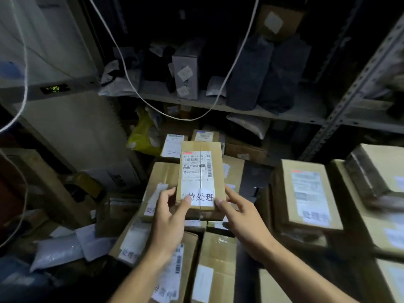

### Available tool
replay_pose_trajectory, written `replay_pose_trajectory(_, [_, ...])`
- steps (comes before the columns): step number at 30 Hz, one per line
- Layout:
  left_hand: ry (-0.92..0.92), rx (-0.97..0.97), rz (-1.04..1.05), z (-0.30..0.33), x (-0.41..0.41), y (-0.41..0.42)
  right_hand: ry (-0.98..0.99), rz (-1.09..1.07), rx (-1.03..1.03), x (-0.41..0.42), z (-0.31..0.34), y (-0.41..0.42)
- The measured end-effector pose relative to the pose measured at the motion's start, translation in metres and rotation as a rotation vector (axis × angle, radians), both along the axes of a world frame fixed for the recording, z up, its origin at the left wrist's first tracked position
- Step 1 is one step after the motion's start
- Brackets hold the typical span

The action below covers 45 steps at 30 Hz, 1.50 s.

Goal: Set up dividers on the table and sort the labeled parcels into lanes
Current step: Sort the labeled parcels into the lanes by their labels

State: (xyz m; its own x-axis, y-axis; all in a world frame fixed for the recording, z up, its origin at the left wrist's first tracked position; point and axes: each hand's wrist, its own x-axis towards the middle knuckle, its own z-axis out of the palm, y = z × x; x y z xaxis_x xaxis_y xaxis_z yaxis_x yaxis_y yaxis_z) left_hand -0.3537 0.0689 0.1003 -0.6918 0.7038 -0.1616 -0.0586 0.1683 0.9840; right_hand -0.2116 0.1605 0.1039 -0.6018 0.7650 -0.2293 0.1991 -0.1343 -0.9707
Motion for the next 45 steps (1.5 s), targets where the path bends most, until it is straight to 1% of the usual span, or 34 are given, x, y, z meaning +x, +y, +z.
replay_pose_trajectory(4, [-0.021, 0.043, -0.026, 0.024, 0.050, -0.019, 0.029, 0.004, 0.054, 0.055, 0.024, -0.020])
replay_pose_trajectory(9, [-0.023, 0.073, -0.124, 0.046, 0.109, -0.034, 0.045, -0.012, 0.077, 0.127, 0.041, -0.038])
replay_pose_trajectory(16, [-0.049, 0.060, -0.220, 0.053, 0.187, -0.038, 0.050, -0.077, 0.088, 0.218, 0.055, -0.050])
replay_pose_trajectory(21, [-0.073, 0.070, -0.265, 0.054, 0.241, -0.038, 0.027, -0.207, 0.064, 0.276, 0.055, -0.057])
replay_pose_trajectory(25, [-0.084, 0.017, -0.321, 0.051, 0.282, -0.035, -0.003, -0.267, 0.051, 0.323, 0.055, -0.064])
replay_pose_trajectory(31, [-0.023, -0.095, -0.431, 0.036, 0.339, -0.035, -0.097, -0.322, 0.049, 0.392, 0.046, -0.070])
replay_pose_trajectory(35, [0.029, -0.166, -0.483, 0.024, 0.375, -0.033, -0.137, -0.319, 0.035, 0.429, 0.040, -0.071])
replay_pose_trajectory(38, [0.068, -0.207, -0.513, 0.019, 0.396, -0.031, -0.191, -0.276, 0.052, 0.449, 0.035, -0.069])
replay_pose_trajectory(45, [0.057, -0.218, -0.524, 0.013, 0.423, -0.023, -0.233, -0.253, 0.055, 0.475, 0.020, -0.062])
